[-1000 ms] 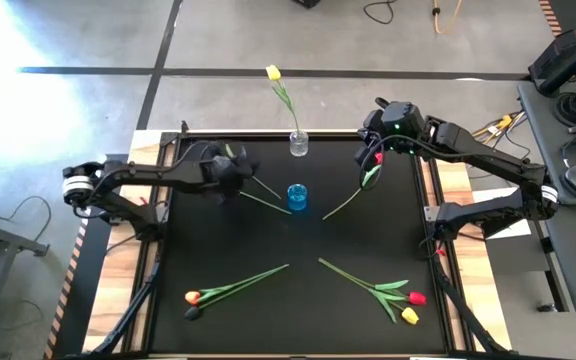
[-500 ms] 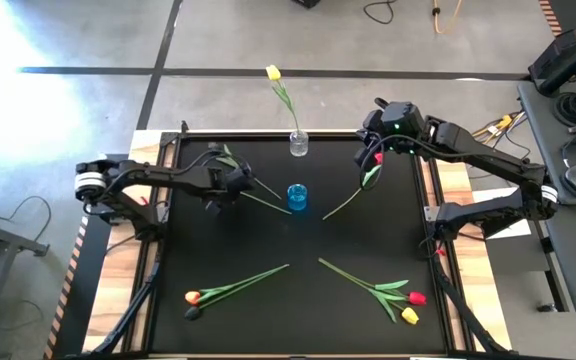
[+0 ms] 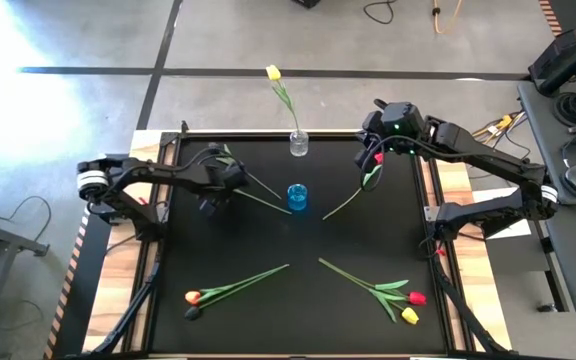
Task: Sort flowers into vase by color
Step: Put the top orange tulip flower into the transparent vase
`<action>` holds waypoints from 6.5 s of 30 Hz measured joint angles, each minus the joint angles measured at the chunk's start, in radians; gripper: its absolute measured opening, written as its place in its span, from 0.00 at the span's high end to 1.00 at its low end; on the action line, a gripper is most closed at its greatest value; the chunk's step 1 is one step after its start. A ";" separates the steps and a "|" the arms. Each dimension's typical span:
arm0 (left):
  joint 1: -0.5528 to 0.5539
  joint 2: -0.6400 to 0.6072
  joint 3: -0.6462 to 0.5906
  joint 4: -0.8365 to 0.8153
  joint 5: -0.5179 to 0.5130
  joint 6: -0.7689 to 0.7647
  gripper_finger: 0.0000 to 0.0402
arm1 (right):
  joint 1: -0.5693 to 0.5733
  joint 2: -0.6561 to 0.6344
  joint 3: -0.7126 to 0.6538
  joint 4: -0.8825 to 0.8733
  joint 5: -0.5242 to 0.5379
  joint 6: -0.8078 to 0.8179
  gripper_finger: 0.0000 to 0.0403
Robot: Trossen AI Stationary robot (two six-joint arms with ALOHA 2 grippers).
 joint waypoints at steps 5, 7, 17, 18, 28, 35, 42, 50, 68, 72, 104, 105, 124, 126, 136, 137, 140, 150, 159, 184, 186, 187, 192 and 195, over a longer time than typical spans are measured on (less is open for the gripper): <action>0.038 -0.002 -0.020 0.053 0.001 -0.009 0.58 | 0.000 0.000 0.000 0.000 0.000 -0.010 0.97; 0.053 0.000 -0.021 0.060 -0.004 -0.011 0.58 | 0.000 0.000 0.000 0.000 -0.001 -0.011 0.97; 0.105 -0.002 -0.043 0.095 -0.010 0.003 0.58 | 0.000 -0.003 0.000 0.000 -0.029 -0.013 0.97; 0.106 -0.003 -0.049 0.106 -0.010 0.003 0.59 | 0.000 -0.004 0.000 0.000 -0.029 -0.013 0.97; 0.106 0.000 -0.086 0.166 -0.024 0.089 0.89 | 0.000 -0.006 0.000 0.000 -0.029 -0.013 0.97; 0.109 -0.022 -0.090 0.202 -0.037 0.241 0.97 | 0.000 -0.006 0.000 0.009 -0.026 -0.013 0.97; 0.090 -0.126 -0.045 0.223 -0.038 0.443 0.99 | 0.000 -0.006 0.010 0.037 -0.027 -0.003 0.97; 0.089 -0.269 0.123 0.227 -0.057 0.963 1.00 | 0.000 0.005 0.030 0.132 -0.220 0.152 0.97; 0.325 -0.315 0.275 0.784 0.718 1.761 1.00 | 0.072 0.409 0.293 0.467 -0.515 0.393 0.76; 0.365 -0.279 0.273 0.923 0.938 1.688 1.00 | 0.073 0.499 0.408 0.464 -0.515 0.385 0.68; 0.396 -0.215 0.328 1.107 1.138 1.610 1.00 | 0.101 0.654 0.797 0.215 -0.546 0.317 0.58; 0.396 -0.215 0.328 1.118 1.138 1.602 1.00 | 0.106 0.662 0.796 0.228 -0.542 0.317 0.57; 0.396 -0.214 0.328 1.119 1.129 1.597 0.99 | 0.126 0.703 0.795 0.284 -0.450 0.280 0.96; 0.396 -0.215 0.328 1.119 1.112 1.615 0.97 | 0.125 0.703 0.796 0.283 -0.447 0.272 0.96; 0.402 -0.232 0.326 1.055 1.097 1.631 0.77 | 0.095 0.633 0.798 0.233 -0.280 0.163 0.97; 0.404 -0.232 0.326 1.036 1.097 1.643 0.76 | 0.089 0.625 0.798 0.220 -0.255 0.148 0.97; 0.406 -0.240 0.318 0.995 1.096 1.690 0.73 | 0.057 0.601 0.795 0.174 -0.216 0.115 0.97; 0.406 -0.308 0.233 0.954 1.020 1.785 0.76 | -0.076 0.557 0.622 0.218 -0.217 0.029 0.97; 0.394 -0.450 -0.011 1.006 0.822 1.752 0.84 | -0.128 0.558 0.409 0.522 -0.252 0.025 0.97; 0.414 -0.513 -0.193 1.028 0.731 1.785 0.90 | -0.140 0.573 0.191 0.795 -0.176 0.010 0.97; 0.413 -0.514 -0.192 1.038 0.730 1.785 0.90 | -0.140 0.588 0.191 0.801 -0.178 0.010 0.97; 0.412 -0.513 -0.192 1.040 0.730 1.785 0.90 | -0.140 0.596 0.191 0.804 -0.178 0.010 0.97; 0.412 -0.509 -0.192 1.051 0.731 1.777 0.90 | -0.139 0.630 0.190 0.842 -0.174 0.013 0.97; 0.412 -0.502 -0.189 1.045 0.731 1.761 0.90 | -0.139 0.647 0.191 0.846 -0.174 0.018 0.97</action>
